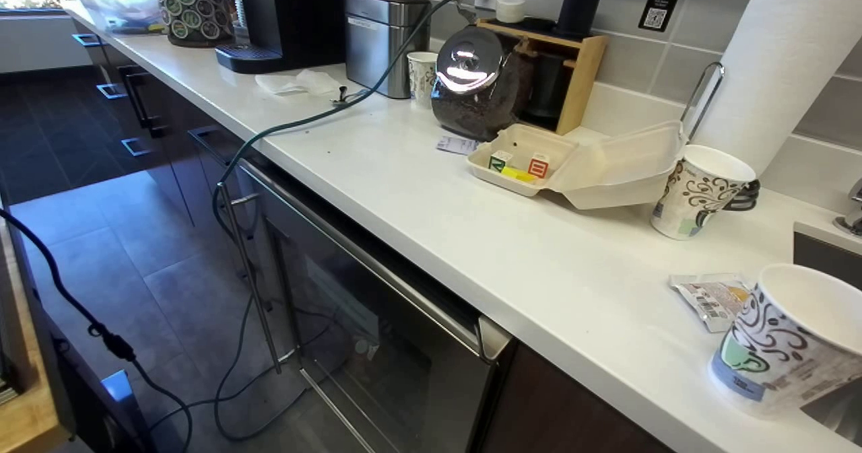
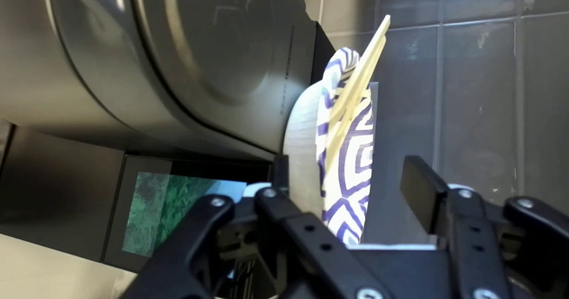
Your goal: Put the bowl on top of the counter
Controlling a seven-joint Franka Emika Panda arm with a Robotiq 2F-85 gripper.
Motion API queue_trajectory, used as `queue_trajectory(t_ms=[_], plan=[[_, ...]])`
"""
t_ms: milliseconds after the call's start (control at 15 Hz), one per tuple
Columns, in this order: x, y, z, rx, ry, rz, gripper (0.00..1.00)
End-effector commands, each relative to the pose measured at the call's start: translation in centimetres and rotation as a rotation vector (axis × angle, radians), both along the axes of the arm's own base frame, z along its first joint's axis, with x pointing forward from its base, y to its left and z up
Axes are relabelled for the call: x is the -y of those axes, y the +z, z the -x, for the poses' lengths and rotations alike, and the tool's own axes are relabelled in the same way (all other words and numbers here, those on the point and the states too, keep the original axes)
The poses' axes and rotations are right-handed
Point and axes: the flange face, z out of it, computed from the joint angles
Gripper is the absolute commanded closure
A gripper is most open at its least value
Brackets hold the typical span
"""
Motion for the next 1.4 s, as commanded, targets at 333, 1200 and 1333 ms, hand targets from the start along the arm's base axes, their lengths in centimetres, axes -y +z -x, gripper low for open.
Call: queue_trajectory(t_ms=[333,1200,1333], plan=[[-0.8,-0.9,-2.1,0.045,-0.03,0.044,0.94],[20.5,-5.4,-1.0,-0.076,-0.33,0.2,0.99],[25.9,-7.9,-0.8,-0.131,-0.427,0.227,0.99]])
